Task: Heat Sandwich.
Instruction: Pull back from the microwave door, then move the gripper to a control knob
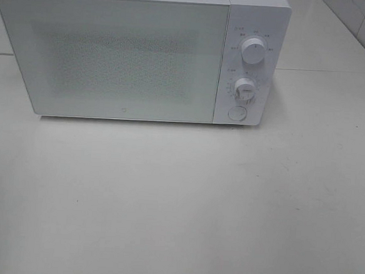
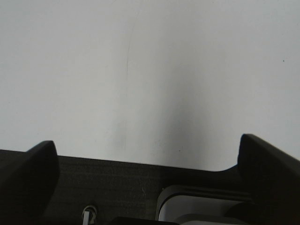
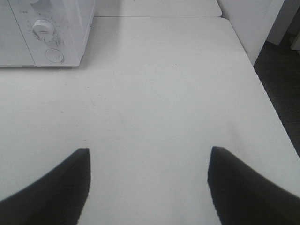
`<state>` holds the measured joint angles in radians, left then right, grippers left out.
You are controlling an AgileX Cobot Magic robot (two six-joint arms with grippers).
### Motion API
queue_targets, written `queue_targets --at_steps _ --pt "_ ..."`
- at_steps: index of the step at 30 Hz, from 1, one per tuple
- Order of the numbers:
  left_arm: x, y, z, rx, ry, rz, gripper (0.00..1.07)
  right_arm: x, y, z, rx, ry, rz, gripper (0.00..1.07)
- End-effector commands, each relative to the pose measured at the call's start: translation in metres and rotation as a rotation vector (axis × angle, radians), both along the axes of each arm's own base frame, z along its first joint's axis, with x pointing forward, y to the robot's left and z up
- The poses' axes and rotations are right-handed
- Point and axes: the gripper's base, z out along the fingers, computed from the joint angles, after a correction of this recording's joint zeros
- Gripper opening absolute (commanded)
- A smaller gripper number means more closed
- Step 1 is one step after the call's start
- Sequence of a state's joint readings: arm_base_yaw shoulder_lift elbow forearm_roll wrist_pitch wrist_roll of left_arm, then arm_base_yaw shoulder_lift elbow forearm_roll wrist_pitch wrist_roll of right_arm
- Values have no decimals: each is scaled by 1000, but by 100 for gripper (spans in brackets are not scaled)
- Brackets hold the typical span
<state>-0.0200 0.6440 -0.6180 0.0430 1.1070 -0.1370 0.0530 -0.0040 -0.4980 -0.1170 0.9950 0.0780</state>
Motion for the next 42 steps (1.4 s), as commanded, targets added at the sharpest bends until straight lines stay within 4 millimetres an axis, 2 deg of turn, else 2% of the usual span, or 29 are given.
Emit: queue_targets --at_steps 1,5,23,31,42 --pt "-17 1 -6 -1 -53 11 98 -4 0 0 0 -27 -9 68" --pt "-31 1 -11 -3 -129 10 98 -4 0 0 0 -27 -9 68" --pt "-80 -1 0 -43 -459 4 98 -4 0 0 0 -27 -9 68" --pt "-104 -1 0 -28 -615 66 98 -4 0 0 0 -27 -9 68" --pt "-104 -2 1 -35 -619 65 98 -4 0 0 0 -23 -9 68"
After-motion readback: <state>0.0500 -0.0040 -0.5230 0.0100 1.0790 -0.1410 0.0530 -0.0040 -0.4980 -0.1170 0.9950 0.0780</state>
